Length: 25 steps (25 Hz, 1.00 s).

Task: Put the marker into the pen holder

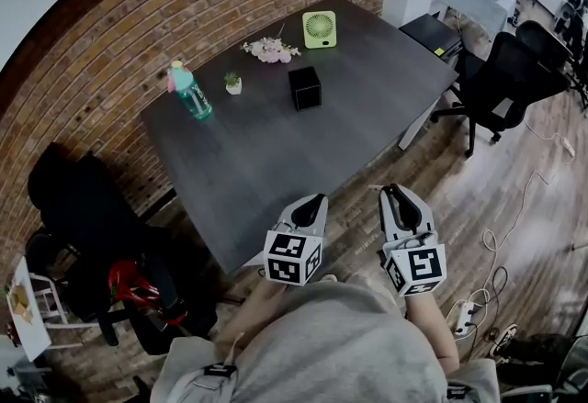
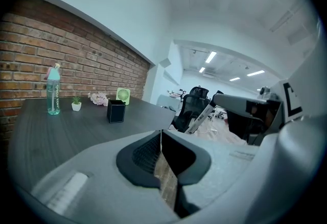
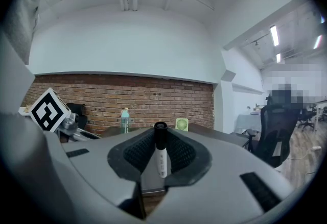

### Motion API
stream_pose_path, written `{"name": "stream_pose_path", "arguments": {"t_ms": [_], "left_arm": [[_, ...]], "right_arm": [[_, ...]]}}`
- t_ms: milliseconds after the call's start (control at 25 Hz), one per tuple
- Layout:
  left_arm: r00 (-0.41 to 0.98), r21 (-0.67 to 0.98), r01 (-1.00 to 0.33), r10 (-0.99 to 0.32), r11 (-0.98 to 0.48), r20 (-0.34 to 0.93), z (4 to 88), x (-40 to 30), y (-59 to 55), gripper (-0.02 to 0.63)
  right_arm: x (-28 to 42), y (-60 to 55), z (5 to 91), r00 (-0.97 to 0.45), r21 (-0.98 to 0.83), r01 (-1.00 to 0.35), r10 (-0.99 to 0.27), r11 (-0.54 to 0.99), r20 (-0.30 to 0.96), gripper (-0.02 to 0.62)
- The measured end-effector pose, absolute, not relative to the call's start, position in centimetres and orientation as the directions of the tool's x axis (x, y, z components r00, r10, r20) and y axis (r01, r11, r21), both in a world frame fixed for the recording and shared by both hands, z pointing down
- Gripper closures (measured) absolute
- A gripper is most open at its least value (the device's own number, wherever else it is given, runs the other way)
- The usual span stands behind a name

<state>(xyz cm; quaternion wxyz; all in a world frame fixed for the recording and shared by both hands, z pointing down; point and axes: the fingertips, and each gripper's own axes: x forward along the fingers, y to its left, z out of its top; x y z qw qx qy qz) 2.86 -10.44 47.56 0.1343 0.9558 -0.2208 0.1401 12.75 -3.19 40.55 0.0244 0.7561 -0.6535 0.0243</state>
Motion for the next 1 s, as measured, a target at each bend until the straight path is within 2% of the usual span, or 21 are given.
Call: {"name": "stream_pose_path", "arguments": {"t_ms": [400, 1000], "left_arm": [[0.832, 0.204, -0.52, -0.437, -0.83, 0.342, 48.2, 2.3, -13.4, 0.586], [0.746, 0.198, -0.648, -0.562, -0.735, 0.356, 48.4, 3.6, -21.7, 0.586]], "right_arm": [[13.6, -6.4, 41.2, 0.106, -0.008, -0.994, -0.991, -0.107, 0.084, 0.526], [16.8, -17.0, 40.4, -0.042, -0.004, -0.999, -0.997, 0.042, 0.059, 0.526]]}}
